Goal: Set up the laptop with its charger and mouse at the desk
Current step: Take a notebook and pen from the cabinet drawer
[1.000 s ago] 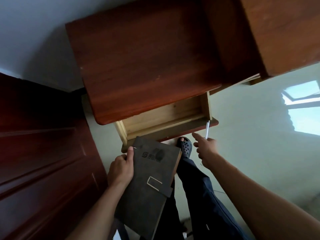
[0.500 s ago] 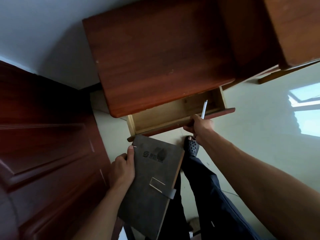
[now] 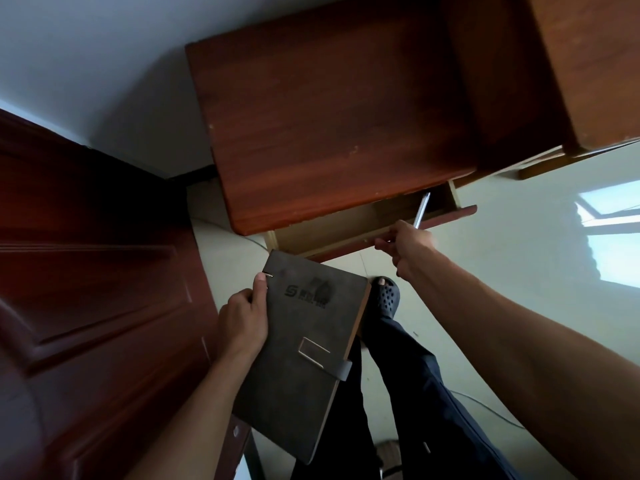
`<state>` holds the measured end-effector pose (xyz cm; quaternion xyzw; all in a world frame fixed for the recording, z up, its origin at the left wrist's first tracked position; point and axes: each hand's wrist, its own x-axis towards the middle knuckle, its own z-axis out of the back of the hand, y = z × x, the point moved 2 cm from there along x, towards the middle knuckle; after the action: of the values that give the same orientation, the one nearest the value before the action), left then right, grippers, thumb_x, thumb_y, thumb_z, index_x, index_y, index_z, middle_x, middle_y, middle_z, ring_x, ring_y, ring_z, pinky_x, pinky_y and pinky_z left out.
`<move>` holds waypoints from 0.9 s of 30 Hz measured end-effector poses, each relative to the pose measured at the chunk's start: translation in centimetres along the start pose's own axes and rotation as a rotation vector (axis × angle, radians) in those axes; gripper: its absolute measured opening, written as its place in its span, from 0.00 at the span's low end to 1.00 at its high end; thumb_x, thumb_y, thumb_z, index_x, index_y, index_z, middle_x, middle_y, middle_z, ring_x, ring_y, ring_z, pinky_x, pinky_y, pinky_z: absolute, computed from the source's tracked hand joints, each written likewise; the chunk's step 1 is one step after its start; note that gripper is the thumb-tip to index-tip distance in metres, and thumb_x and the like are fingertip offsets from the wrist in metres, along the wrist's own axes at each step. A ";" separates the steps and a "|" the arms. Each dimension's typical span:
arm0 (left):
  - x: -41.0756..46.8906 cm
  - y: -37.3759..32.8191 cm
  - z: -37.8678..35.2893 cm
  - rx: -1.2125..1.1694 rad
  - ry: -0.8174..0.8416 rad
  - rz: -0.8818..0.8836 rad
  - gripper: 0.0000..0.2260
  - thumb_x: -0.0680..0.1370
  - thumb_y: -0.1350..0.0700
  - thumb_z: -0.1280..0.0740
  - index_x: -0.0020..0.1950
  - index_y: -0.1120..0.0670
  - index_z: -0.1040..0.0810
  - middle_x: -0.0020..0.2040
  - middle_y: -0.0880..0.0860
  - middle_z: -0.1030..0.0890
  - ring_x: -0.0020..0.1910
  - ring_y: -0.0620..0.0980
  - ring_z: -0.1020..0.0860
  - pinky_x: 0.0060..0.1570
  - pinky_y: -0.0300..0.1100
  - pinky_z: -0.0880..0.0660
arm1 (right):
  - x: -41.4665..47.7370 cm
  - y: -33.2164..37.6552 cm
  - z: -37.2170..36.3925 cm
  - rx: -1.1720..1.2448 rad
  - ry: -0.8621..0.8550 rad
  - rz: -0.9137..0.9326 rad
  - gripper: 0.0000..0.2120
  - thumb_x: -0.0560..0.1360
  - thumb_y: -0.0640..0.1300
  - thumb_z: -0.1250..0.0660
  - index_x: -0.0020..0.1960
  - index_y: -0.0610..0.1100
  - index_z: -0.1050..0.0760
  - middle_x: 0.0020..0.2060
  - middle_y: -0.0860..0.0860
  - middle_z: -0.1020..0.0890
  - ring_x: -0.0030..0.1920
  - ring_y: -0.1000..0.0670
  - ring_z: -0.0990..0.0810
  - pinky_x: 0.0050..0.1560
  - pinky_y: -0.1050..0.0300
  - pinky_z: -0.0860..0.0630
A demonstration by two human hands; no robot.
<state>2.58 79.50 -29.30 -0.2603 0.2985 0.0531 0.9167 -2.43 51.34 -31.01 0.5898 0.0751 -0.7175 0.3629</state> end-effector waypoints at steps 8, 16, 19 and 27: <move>0.1 -0.3 -1.1 0.019 0.014 0.026 0.31 0.78 0.35 0.51 0.28 0.57 0.31 0.29 0.55 0.27 0.30 0.52 0.28 0.32 0.43 0.37 | 1.7 -0.6 -0.5 -0.038 0.002 0.046 0.11 0.76 0.43 0.39 0.55 0.38 0.26 0.42 0.41 0.14 0.24 0.49 0.17 0.16 0.70 0.39; 0.5 -0.6 -1.4 0.008 0.004 0.031 0.31 0.78 0.34 0.51 0.28 0.57 0.31 0.28 0.54 0.27 0.31 0.53 0.27 0.32 0.43 0.36 | 1.2 -0.7 -0.9 -0.035 0.070 0.025 0.06 0.79 0.41 0.44 0.50 0.39 0.31 0.40 0.39 0.15 0.22 0.50 0.19 0.16 0.69 0.41; 0.6 -0.3 -1.3 0.003 0.007 0.025 0.31 0.77 0.33 0.52 0.29 0.55 0.29 0.30 0.55 0.26 0.33 0.55 0.25 0.36 0.44 0.33 | 1.0 -0.3 -1.5 0.020 0.109 0.021 0.07 0.79 0.41 0.43 0.45 0.40 0.31 0.34 0.41 0.16 0.20 0.52 0.22 0.16 0.69 0.43; 0.2 -0.3 -0.9 0.018 0.003 0.042 0.33 0.75 0.31 0.54 0.32 0.56 0.26 0.32 0.54 0.23 0.33 0.51 0.24 0.33 0.42 0.34 | -0.1 1.4 -1.0 0.129 0.246 -0.026 0.06 0.76 0.33 0.42 0.44 0.39 0.29 0.40 0.39 0.15 0.24 0.55 0.26 0.16 0.66 0.45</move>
<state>2.37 78.79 -29.92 -0.2456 0.3057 0.0692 0.9173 -0.74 50.92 -30.78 0.6943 0.0800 -0.6479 0.3030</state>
